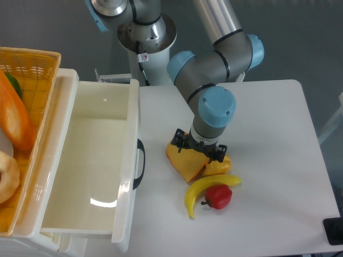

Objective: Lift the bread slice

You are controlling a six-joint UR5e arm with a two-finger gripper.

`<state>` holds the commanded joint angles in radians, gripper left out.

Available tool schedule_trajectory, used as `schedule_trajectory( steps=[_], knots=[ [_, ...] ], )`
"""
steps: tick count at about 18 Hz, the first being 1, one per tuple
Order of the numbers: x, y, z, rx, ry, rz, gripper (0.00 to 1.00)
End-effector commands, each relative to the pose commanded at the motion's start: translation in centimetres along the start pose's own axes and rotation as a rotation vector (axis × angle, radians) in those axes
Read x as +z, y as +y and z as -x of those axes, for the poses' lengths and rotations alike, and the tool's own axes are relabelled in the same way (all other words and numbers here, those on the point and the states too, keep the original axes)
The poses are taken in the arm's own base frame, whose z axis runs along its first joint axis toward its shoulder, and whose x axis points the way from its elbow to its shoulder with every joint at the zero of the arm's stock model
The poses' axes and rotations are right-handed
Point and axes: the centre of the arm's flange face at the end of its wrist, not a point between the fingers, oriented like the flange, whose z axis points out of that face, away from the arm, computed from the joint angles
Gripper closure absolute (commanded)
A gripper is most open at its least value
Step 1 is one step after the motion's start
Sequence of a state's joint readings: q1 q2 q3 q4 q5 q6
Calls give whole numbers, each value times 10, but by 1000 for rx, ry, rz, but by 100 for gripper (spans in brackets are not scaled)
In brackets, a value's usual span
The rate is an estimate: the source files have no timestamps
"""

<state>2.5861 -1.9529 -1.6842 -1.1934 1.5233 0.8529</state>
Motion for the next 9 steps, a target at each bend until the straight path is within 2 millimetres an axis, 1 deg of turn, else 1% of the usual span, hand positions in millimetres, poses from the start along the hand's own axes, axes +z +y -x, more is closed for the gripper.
schedule_trajectory(
  steps=[1, 3, 6, 9],
  knots=[
    [-5, 9, 2, -9, 1, 0, 0],
    [1, 21, 7, -30, 17, 8, 0],
    [-1, 25, 11, -51, 17, 7, 0],
    [6, 26, 10, -86, 31, 10, 0]
  ],
)
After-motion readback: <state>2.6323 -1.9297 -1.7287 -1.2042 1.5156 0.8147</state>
